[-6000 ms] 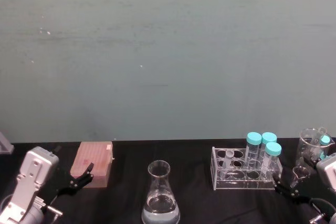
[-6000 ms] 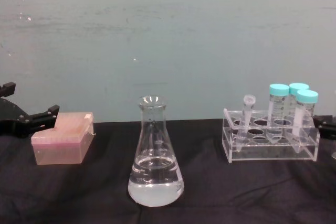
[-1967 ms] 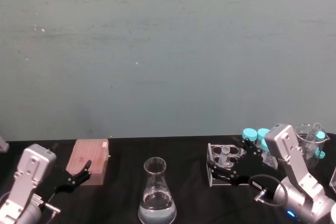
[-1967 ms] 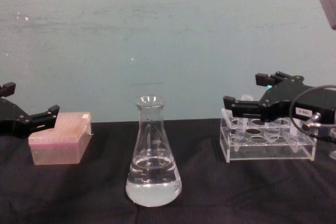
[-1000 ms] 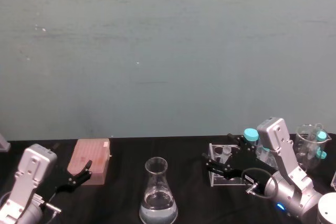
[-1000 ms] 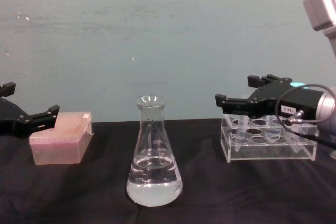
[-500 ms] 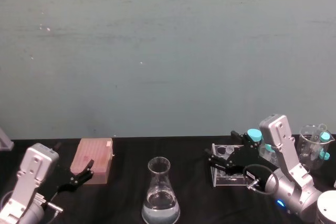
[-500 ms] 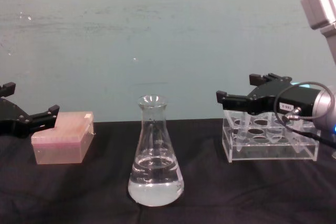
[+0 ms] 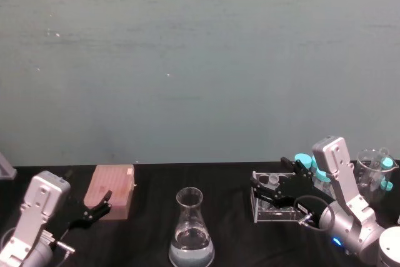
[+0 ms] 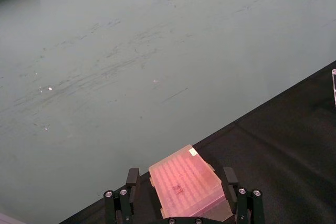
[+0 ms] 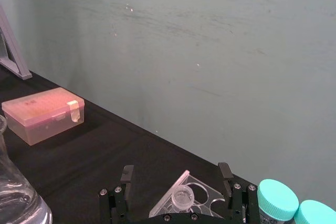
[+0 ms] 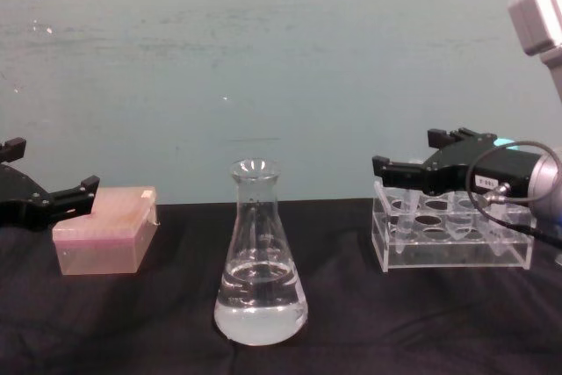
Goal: Pour the liquid from the test tube into the beaker using one hand.
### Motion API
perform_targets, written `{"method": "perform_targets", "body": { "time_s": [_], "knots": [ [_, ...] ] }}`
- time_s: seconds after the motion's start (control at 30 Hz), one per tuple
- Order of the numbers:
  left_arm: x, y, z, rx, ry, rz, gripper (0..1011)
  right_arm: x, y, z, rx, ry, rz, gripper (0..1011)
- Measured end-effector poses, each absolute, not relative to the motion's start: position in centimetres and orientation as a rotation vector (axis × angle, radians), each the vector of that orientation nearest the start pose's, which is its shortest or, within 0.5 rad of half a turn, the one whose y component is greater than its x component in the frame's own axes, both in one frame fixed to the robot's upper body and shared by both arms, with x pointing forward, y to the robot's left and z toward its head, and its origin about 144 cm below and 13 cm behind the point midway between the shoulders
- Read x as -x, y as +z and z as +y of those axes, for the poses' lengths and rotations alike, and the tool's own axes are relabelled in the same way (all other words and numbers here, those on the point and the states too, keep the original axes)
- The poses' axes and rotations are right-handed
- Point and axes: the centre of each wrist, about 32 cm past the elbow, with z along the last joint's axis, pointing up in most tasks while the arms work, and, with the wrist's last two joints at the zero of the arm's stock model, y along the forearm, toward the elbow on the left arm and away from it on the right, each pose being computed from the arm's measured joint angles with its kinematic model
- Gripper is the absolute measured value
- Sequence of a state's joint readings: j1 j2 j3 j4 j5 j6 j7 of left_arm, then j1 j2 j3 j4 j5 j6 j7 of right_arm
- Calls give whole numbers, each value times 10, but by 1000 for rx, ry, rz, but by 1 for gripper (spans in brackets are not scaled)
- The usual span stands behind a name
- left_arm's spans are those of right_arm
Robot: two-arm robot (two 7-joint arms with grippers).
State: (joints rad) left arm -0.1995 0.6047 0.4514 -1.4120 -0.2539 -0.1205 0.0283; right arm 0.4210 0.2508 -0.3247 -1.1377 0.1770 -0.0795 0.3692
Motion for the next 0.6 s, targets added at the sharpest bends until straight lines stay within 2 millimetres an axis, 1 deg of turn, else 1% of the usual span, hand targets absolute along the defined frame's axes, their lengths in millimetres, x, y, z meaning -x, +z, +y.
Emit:
{"method": "perform_targets", "body": {
  "time_s": [0.6],
  "knots": [
    [-489,1140,310,-304,1248,-285,1000,-572,1144,-250,160,-1031,-87,1000]
  ]
}}
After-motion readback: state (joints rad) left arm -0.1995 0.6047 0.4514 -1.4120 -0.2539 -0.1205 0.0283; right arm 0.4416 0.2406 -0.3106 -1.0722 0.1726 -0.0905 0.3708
